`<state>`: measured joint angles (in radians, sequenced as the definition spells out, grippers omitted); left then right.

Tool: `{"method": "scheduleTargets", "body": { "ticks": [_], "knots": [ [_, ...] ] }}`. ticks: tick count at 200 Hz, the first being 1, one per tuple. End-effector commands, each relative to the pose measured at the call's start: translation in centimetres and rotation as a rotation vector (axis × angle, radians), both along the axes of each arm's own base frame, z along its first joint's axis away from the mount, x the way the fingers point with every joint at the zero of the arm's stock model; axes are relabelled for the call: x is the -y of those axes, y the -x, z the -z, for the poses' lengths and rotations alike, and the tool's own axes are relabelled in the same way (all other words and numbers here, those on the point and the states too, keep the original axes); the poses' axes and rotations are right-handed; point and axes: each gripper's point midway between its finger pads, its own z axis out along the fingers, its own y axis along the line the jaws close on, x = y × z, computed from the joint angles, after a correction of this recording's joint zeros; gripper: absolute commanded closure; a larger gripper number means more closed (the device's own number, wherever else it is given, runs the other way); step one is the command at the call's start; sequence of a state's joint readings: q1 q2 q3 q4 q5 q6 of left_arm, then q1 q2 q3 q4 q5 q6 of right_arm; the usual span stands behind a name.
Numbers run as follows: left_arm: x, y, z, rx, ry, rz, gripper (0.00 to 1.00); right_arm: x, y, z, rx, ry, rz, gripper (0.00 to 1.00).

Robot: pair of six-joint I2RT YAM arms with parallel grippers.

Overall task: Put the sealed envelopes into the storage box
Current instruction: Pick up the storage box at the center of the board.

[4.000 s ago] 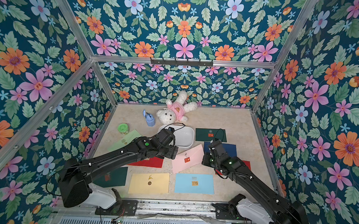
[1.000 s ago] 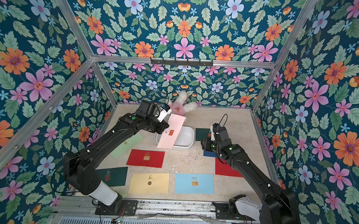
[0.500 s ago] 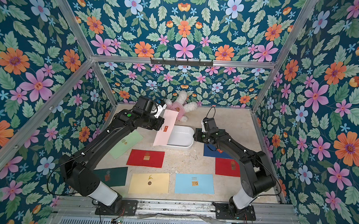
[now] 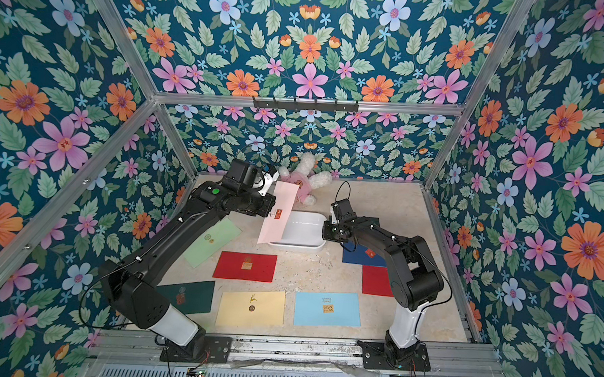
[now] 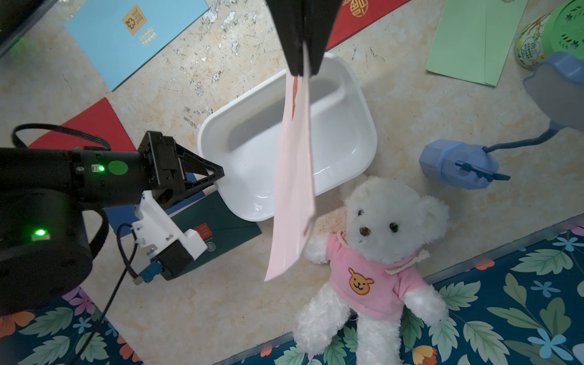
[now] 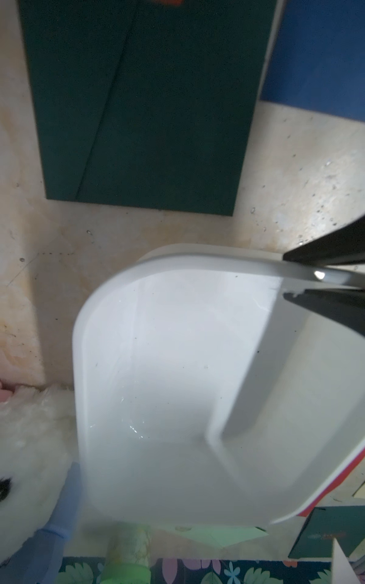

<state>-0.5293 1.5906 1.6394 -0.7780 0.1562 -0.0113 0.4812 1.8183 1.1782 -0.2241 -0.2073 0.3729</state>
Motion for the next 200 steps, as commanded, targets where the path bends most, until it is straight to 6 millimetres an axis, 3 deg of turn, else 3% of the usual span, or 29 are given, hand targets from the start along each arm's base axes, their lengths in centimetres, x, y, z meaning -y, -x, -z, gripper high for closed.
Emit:
{"method": "scheduleTargets", "body": {
  "ticks": [1, 49, 94, 143, 181, 185, 200],
  "knots": [
    [-0.1, 0.2, 1.0, -0.029, -0.048, 0.031, 1.00, 0.6, 0.0, -0.2, 0.007, 0.044, -0.008, 0.91],
    [1.3, 1.5, 3.4, -0.109, -0.131, 0.226, 1.00, 1.9, 0.7, -2.0, 0.059, 0.162, -0.115, 1.00],
    [3.5, 0.4, 4.4, -0.104, -0.184, 0.299, 1.00, 4.0, 1.0, -3.0, 0.091, 0.291, -0.140, 1.00],
    [6.3, 1.2, 5.5, -0.116, -0.214, 0.466, 1.00, 4.3, 1.1, -5.1, 0.149, 0.287, -0.182, 1.00],
    [7.7, 2.1, 6.9, -0.148, -0.217, 0.584, 1.00, 4.4, 1.1, -5.0, 0.158, 0.275, -0.219, 1.00],
    [7.8, 2.2, 7.3, -0.158, -0.224, 0.595, 1.00, 4.4, 1.2, -6.3, 0.191, 0.262, -0.220, 1.00],
    [8.0, 2.4, 8.4, -0.178, -0.244, 0.626, 1.00, 4.2, 1.2, -6.6, 0.207, 0.250, -0.243, 1.00]
  ]
}}
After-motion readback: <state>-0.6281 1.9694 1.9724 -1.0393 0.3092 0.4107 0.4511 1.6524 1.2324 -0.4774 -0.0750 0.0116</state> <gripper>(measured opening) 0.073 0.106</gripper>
